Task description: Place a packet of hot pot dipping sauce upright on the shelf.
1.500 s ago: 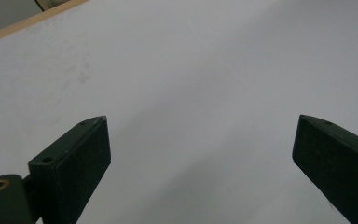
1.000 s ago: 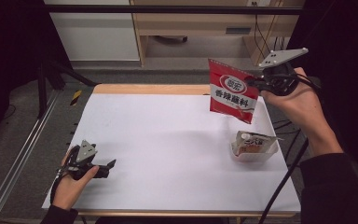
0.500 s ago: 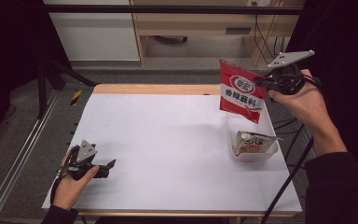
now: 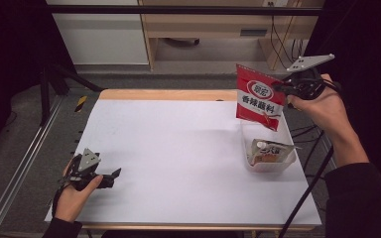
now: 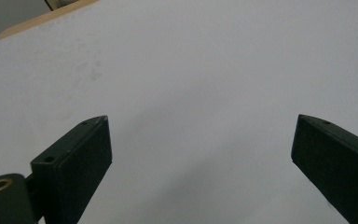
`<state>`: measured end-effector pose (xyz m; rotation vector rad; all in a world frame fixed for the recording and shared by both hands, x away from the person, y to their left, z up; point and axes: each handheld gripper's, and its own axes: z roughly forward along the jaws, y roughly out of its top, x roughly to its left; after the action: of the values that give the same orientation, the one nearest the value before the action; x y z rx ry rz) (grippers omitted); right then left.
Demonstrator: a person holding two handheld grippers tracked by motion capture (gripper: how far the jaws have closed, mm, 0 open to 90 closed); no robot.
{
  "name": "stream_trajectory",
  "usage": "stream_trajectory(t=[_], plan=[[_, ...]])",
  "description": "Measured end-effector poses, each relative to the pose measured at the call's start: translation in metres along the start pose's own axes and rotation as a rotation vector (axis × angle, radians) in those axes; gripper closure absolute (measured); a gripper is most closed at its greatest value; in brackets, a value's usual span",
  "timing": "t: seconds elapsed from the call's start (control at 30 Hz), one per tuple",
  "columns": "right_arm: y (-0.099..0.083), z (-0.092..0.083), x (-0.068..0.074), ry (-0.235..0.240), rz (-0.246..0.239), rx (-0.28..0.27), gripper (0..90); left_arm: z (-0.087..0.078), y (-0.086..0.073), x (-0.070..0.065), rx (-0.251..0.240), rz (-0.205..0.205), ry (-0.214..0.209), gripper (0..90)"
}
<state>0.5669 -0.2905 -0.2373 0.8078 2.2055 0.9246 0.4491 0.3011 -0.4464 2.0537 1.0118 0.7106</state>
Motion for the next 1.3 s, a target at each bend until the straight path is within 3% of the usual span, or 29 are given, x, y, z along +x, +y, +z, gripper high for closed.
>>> stream_trajectory(t=[0.3,0.9,1.07,1.3], plan=[[-0.013,-0.005,-0.009,-0.018,0.039,-0.002,90.0,0.001,0.001,-0.002,-0.002,0.005,-0.003,4.8],[-0.051,0.03,-0.009,0.017,0.092,0.053,90.0,0.002,0.0,-0.002,0.005,0.011,-0.007,4.9],[-0.063,0.028,-0.013,0.017,0.129,0.041,89.9,0.002,0.0,-0.002,0.003,0.011,-0.011,4.9],[-0.079,0.024,-0.014,-0.014,0.157,0.08,87.4,0.002,0.0,-0.002,0.003,0.011,-0.012,5.0]])
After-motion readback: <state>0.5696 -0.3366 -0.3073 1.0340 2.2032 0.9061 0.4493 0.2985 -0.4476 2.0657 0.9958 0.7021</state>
